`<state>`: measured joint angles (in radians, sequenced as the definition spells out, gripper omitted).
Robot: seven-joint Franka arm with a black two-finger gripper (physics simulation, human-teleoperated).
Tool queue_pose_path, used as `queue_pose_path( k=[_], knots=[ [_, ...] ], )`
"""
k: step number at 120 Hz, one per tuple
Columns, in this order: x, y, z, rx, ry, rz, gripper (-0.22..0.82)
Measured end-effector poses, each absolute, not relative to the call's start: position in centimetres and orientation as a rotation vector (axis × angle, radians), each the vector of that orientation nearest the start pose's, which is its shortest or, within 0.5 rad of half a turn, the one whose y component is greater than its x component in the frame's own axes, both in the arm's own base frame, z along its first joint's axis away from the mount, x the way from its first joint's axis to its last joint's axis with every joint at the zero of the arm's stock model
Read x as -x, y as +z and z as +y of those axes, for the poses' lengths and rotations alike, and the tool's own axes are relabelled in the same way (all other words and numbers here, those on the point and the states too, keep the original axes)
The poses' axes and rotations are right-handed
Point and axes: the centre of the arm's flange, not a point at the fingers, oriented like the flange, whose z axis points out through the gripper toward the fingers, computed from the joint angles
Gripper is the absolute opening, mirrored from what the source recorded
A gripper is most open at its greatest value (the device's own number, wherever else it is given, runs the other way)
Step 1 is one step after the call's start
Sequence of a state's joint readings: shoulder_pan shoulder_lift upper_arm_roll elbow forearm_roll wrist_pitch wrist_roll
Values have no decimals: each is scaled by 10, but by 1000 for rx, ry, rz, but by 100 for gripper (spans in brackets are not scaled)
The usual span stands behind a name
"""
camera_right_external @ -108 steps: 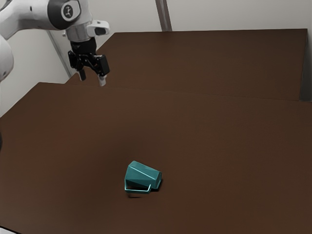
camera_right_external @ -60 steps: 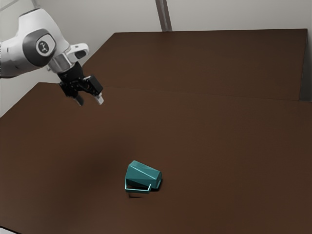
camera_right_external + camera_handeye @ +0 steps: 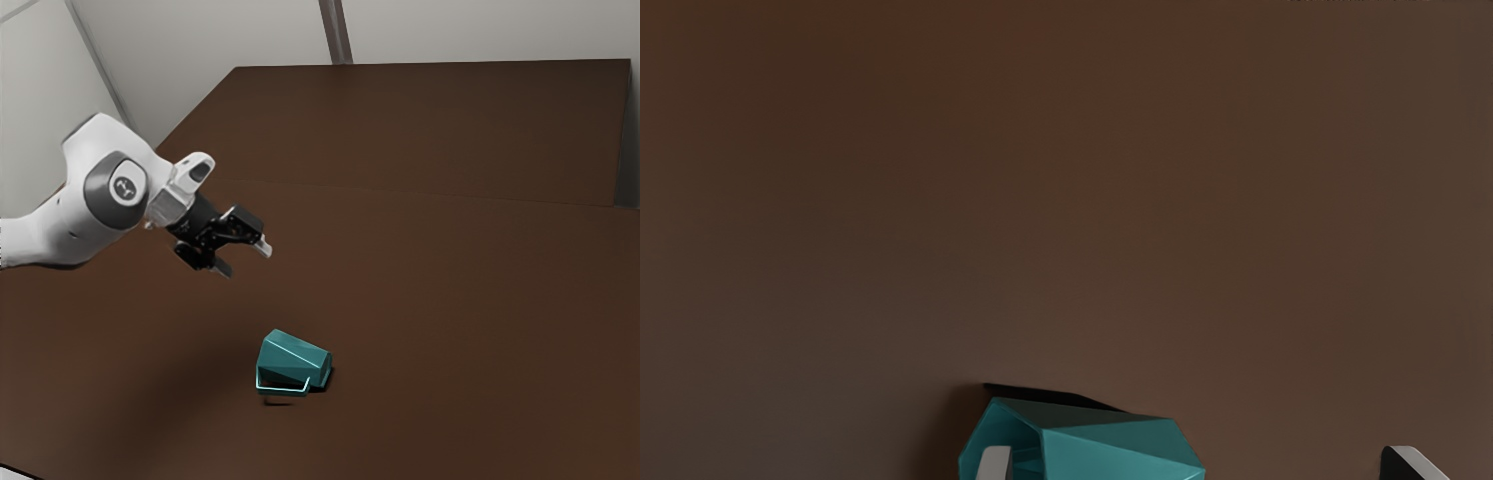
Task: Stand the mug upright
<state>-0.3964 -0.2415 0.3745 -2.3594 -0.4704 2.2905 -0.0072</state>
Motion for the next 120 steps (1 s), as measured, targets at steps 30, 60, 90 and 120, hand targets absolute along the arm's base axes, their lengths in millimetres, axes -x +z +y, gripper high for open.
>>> queue_pose_path(
  k=[30,60,90,120],
  knots=[
    [-474,410,-35,3561,-185,-584,60],
    [-471,386,-55,3543,-108,-532,60],
    [-469,364,-81,3529,-56,-393,59],
    [-448,349,-79,3533,-16,-362,58]
  ],
)
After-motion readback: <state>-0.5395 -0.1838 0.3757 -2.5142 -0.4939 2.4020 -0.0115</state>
